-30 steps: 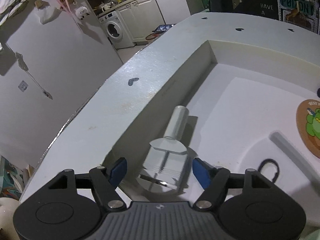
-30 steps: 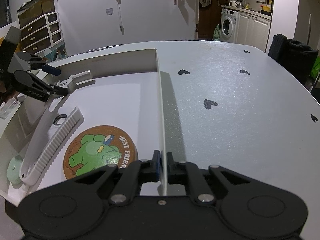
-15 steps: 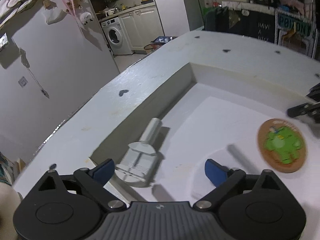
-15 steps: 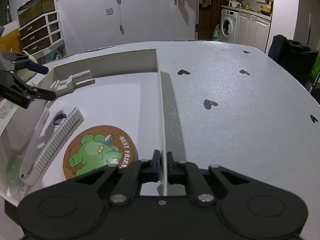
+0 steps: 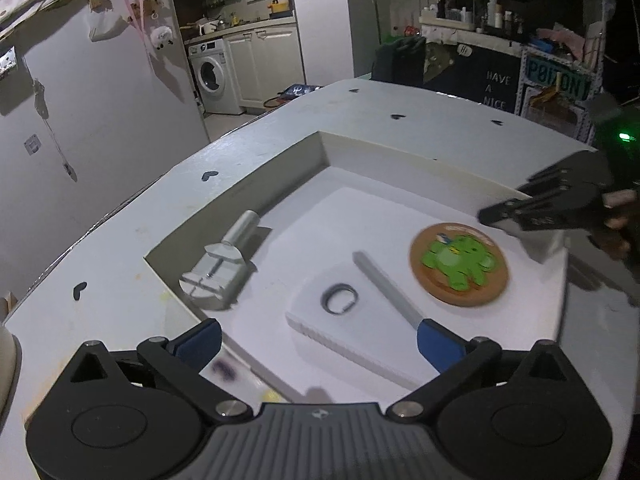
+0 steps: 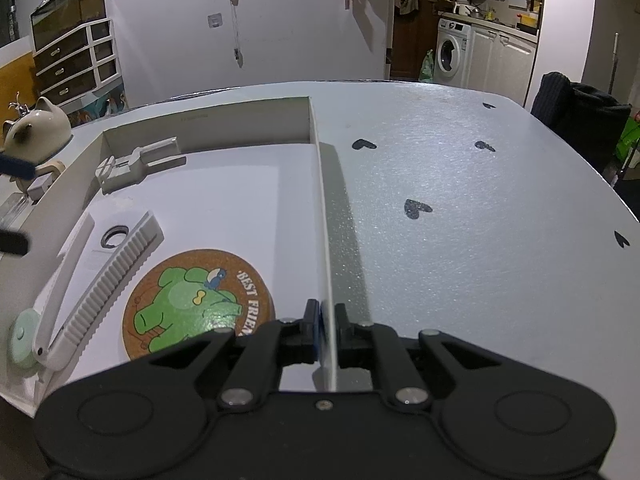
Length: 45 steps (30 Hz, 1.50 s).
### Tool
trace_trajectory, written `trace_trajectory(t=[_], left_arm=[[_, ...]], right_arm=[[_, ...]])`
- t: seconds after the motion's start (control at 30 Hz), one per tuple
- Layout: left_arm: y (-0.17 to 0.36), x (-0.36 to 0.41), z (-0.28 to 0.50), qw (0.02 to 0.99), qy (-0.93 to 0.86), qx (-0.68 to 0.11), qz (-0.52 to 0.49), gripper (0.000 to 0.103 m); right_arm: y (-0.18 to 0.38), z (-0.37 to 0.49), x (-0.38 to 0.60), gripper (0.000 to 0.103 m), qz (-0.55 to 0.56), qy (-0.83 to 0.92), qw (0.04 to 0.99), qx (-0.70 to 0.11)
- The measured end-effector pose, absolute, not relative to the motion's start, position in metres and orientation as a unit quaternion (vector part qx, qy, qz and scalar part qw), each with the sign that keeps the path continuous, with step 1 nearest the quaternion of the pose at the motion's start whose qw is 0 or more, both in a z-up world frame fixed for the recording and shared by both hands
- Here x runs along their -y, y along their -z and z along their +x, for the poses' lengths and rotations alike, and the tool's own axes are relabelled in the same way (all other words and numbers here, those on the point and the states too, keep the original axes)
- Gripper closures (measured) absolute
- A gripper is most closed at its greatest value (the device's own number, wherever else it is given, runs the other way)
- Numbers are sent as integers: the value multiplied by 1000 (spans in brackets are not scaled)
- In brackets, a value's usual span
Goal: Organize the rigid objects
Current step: 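Carry the white stand into the box and open the left tool, then move the left tool back toward the clear plastic case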
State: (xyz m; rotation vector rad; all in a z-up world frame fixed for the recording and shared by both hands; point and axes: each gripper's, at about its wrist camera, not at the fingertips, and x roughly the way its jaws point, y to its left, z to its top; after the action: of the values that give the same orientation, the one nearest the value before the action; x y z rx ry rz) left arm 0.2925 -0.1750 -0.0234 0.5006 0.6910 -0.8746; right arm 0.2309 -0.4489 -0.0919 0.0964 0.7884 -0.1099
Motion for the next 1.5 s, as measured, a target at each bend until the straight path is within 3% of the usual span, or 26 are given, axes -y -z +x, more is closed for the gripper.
trace_trajectory(t=[0.7,1.23,1.5], left_arm=[[35,68,249,877,333,-325,119,0],[81,-23,301,901,164,-399,41,0],[90,-43,335,924,122,-358,60,0]], right_arm=[[92,230,445,92,40,69,920,-383],[92,230,443,92,37,71,921,-381],[92,229,444,92,38,72,922,-380]])
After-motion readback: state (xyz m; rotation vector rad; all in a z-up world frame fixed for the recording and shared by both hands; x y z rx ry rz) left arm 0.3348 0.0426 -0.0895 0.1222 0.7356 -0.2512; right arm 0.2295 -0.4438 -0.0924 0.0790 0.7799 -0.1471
